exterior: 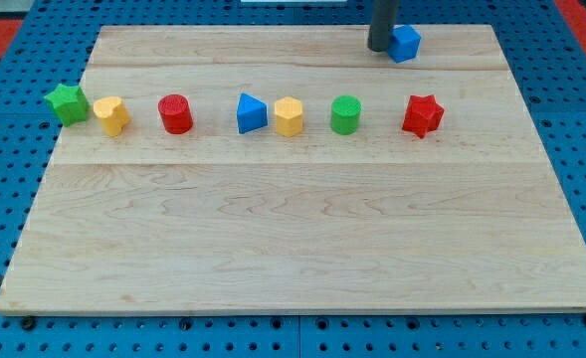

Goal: Push the cube close to the red star

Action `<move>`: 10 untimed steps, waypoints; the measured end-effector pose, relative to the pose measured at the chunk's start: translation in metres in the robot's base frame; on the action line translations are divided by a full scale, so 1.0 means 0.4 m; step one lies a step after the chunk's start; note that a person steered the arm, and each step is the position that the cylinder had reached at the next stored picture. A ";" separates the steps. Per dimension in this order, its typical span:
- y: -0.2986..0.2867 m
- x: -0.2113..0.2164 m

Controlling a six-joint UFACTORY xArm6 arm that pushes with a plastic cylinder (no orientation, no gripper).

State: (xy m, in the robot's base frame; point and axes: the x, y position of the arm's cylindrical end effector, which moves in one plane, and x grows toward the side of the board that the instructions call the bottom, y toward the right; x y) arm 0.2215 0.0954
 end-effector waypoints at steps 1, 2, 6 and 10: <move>-0.078 -0.072; 0.106 -0.069; 0.063 0.028; 0.243 0.201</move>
State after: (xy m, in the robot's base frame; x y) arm 0.3019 0.1925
